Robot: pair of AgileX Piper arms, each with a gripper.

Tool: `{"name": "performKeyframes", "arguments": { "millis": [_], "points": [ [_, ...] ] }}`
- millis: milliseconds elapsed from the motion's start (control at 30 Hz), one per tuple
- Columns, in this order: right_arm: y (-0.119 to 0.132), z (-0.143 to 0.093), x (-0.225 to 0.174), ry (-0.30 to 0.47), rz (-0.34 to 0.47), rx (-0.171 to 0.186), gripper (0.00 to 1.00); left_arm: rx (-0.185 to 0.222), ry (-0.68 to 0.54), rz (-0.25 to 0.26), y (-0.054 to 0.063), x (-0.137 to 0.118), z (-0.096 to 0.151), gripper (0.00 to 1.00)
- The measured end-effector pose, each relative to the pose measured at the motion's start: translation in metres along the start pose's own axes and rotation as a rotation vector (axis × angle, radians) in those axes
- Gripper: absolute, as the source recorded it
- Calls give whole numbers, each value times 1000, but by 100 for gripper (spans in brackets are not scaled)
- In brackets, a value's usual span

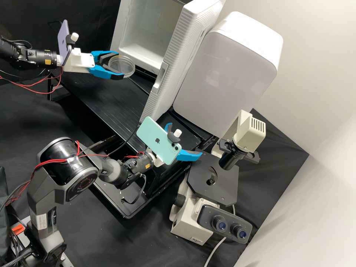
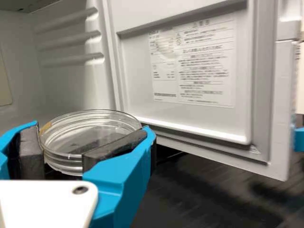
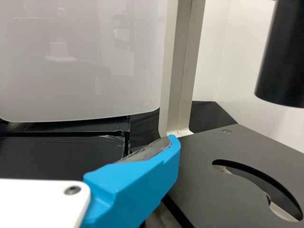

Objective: Take the petri dish out of the incubator

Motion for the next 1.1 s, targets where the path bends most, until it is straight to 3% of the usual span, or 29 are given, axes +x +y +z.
{"name": "performKeyframes", "arguments": {
  "millis": [233, 500, 667, 867, 1100],
  "points": [
    [0, 0, 0, 0, 0, 0, 100, -15, -20, 8, -10, -13, 4, 0],
    [0, 0, 0, 0, 0, 0, 100, -66, -22, -43, -27, -24, 7, 0],
    [0, 0, 0, 0, 0, 0, 100, -117, 26, -42, -35, -29, 3, 0],
    [0, 0, 0, 0, 0, 0, 100, -136, 135, -47, -46, -30, -8, 0],
    [0, 0, 0, 0, 0, 0, 100, -142, 173, -76, -57, -27, -12, 0]
  ]
}}
